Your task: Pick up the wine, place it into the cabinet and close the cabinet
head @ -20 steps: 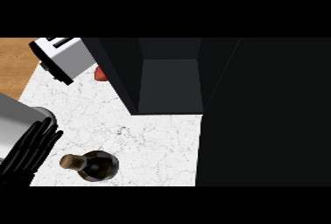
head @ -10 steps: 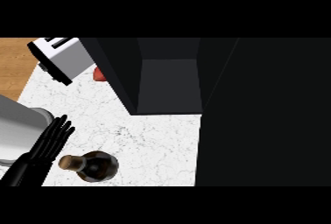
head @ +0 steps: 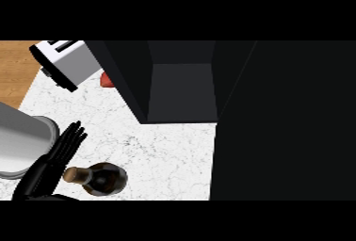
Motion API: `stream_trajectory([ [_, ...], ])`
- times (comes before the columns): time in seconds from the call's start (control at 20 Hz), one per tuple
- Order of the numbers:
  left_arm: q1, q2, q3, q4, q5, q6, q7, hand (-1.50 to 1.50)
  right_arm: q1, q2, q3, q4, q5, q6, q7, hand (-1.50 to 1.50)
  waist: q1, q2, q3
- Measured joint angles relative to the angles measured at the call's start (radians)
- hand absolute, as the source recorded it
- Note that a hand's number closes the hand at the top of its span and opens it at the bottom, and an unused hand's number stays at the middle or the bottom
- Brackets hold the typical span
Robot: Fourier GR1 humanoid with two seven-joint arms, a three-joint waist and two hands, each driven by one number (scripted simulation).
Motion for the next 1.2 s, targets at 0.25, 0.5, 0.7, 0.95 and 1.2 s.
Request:
stream_trajectory([
  [0.25,-0.012,-0.014,-0.016,0.092,-0.038,-0.019,-0.071,-1.50,0.019,-0.003,-0.001,0.000,-0.001,0.010,-0.021,-1.50,0.001,0.000,0.000],
  [0.5,-0.038,-0.023,-0.027,0.207,-0.076,-0.039,-0.149,-1.50,-0.008,0.000,0.004,0.000,0.001,-0.003,0.001,-1.50,0.002,0.000,0.000],
  [0.7,-0.053,-0.026,-0.028,0.308,-0.105,-0.052,-0.226,-1.50,0.003,-0.001,0.009,-0.002,-0.001,0.001,-0.005,-1.50,0.000,0.000,0.000],
  [0.95,-0.068,-0.048,-0.035,0.391,-0.134,-0.044,-0.289,-1.50,0.004,-0.006,0.003,-0.002,-0.002,0.005,-0.005,-1.50,0.001,0.000,0.000],
  [1.2,-0.084,-0.073,-0.018,0.464,-0.106,-0.065,-0.323,-1.50,-0.004,-0.006,-0.007,-0.002,-0.003,0.000,0.001,-1.50,0.002,0.000,0.000],
])
